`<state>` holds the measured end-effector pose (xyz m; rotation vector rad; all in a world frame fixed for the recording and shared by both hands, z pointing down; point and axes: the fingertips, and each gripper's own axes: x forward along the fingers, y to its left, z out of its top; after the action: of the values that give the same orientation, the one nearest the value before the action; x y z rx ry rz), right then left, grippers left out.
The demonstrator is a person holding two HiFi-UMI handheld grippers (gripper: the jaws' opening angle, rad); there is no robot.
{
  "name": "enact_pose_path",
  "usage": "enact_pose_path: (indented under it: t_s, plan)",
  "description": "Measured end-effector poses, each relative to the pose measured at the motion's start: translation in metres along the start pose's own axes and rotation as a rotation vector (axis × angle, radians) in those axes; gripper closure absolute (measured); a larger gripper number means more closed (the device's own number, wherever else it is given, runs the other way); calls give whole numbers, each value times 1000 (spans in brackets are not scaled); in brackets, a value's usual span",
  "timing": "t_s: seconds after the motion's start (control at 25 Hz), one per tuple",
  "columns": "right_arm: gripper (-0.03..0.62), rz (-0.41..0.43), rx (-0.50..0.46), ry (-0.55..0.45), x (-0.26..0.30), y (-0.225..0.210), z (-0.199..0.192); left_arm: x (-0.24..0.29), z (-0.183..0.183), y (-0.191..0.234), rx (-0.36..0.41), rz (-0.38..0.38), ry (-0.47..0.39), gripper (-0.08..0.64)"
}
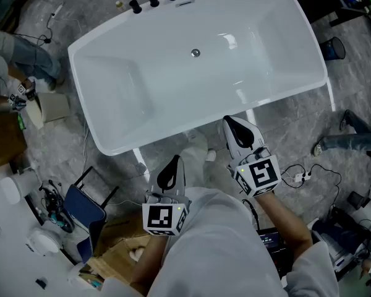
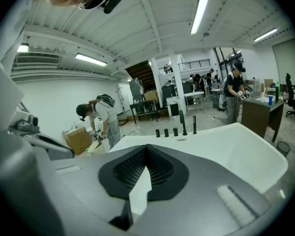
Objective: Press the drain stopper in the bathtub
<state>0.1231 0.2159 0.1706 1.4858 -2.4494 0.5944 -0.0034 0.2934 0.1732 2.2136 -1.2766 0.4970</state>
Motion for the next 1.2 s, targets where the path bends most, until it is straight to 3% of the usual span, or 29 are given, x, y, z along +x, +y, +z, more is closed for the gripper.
enact_pose_path:
  t_s: [0.16, 0.32, 0.52, 0.64, 0.84, 1.2]
  plan:
    - [591, -35, 2, -59, -96, 63, 12, -53, 2, -42, -12, -67, -3, 561]
    - [592, -79, 39, -95, -164, 117, 14, -108, 8, -69, 66, -132, -25, 561]
    - [592, -134, 12, -160, -206, 170, 11, -149, 0, -96, 163, -228, -46, 561]
    - [592, -177, 51, -186, -215, 192, 3, -174, -7, -101, 210, -270, -54, 561]
    - [591, -221, 33, -159, -204, 246, -10, -219, -18, -64, 247, -302, -68, 561]
    - [591, -262, 20, -142, -178, 329, -40, -270, -48, 23, 210, -324, -87, 561]
